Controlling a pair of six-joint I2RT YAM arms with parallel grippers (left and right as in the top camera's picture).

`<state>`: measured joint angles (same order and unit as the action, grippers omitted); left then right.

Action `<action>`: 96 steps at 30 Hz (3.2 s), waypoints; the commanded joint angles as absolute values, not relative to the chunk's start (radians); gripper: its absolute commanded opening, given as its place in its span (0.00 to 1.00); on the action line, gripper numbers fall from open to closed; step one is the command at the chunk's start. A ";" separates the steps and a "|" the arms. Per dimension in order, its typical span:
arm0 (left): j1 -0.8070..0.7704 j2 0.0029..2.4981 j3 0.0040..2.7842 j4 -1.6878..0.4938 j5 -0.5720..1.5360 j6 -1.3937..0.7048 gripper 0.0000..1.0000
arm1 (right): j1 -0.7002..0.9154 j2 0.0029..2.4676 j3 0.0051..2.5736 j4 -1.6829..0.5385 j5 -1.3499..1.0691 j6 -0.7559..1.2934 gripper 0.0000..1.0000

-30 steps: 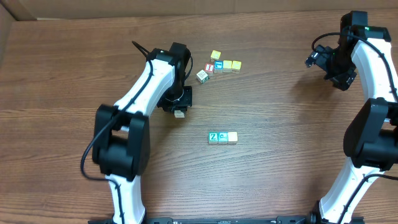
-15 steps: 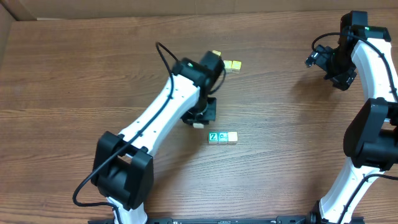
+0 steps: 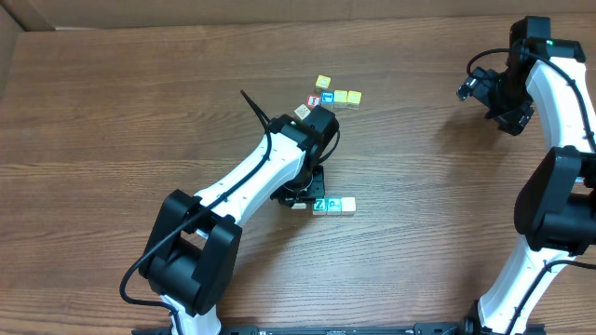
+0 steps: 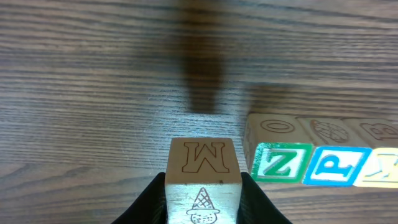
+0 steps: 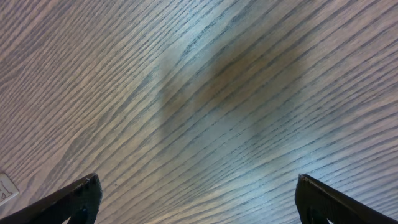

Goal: Flip 5 blocks

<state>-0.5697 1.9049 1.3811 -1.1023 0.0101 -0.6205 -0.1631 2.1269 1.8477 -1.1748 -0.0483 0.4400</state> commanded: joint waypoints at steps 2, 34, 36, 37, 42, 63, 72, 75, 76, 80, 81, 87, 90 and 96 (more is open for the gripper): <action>-0.571 1.902 1.331 -1.076 -0.007 -0.660 0.26 | -0.164 2.104 1.867 -1.172 -0.046 0.433 1.00; -0.505 1.901 1.327 -0.982 0.023 -0.629 0.35 | -0.164 2.104 1.868 -1.172 -0.046 0.434 1.00; -0.480 1.901 1.364 -0.991 0.063 -0.600 0.34 | -0.164 2.104 1.867 -1.172 -0.046 0.434 1.00; -0.469 1.901 1.387 -1.000 0.081 -0.588 0.34 | -0.164 2.104 1.867 -1.172 -0.046 0.434 1.00; -0.433 1.901 1.495 -1.054 0.073 -0.573 0.34 | -0.164 2.104 1.867 -1.172 -0.046 0.434 1.00; -0.442 1.903 1.231 -0.844 0.131 -0.603 0.04 | -0.164 2.104 1.868 -1.172 -0.046 0.434 1.00; -0.445 1.903 1.232 -0.852 0.158 -0.589 0.04 | -0.164 2.104 1.867 -1.172 -0.046 0.434 1.00; -0.444 1.902 1.235 -0.859 0.158 -0.585 0.04 | -0.164 2.104 1.867 -1.172 -0.046 0.434 1.00; -0.444 1.902 1.237 -0.860 0.158 -0.583 0.04 | -0.164 2.104 1.867 -1.172 -0.046 0.434 1.00; -0.443 1.901 1.251 -0.867 0.126 -0.583 0.04 | -0.164 2.104 1.868 -1.172 -0.046 0.434 1.00; -0.440 1.901 1.261 -0.868 0.104 -0.583 0.04 | -0.164 2.104 1.867 -1.172 -0.046 0.434 1.00; -0.394 1.901 1.389 -0.953 0.018 -0.583 0.04 | -0.164 2.104 1.867 -1.172 -0.046 0.434 1.00; -0.377 1.901 1.448 -1.038 0.015 -0.583 0.04 | -0.164 2.104 1.867 -1.172 -0.046 0.433 1.00; -0.384 1.902 1.409 -1.143 0.018 -0.583 0.04 | -0.164 2.104 1.868 -1.172 -0.046 0.433 1.00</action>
<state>-0.3725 1.9057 1.4364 -1.1248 0.0326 -0.5953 -0.1631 2.1269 1.8477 -1.1744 -0.0486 0.4400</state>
